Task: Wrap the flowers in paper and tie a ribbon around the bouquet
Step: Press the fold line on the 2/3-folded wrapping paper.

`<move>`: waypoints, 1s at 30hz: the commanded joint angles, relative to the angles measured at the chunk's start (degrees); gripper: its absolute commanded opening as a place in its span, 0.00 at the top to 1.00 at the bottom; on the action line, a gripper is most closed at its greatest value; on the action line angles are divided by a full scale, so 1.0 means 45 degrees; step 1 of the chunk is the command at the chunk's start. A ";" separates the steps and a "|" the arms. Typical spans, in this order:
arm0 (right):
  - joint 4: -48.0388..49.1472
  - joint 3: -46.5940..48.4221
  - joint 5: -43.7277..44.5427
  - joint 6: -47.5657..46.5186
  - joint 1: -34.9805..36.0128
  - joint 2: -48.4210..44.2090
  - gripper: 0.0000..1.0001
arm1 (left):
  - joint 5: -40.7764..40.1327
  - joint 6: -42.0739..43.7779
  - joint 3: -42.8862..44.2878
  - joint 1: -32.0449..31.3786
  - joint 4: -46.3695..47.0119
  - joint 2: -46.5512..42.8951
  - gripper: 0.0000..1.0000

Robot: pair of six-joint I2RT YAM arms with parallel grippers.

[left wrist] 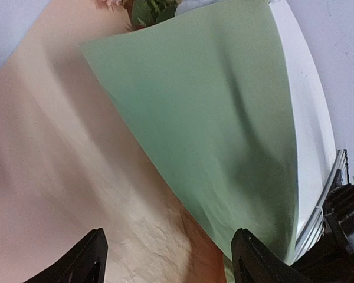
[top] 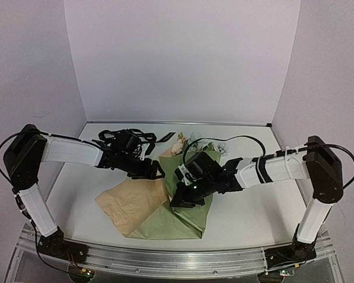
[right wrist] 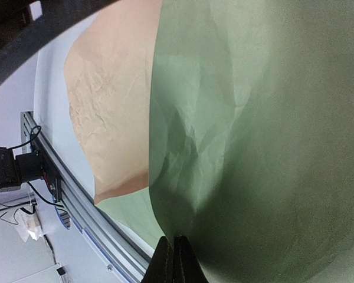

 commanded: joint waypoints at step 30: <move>-0.1394 -0.1680 -0.0421 -0.0254 -0.0078 -0.2634 0.51 | 0.0919 -0.0590 -0.0171 0.0018 0.2015 0.0088 1.00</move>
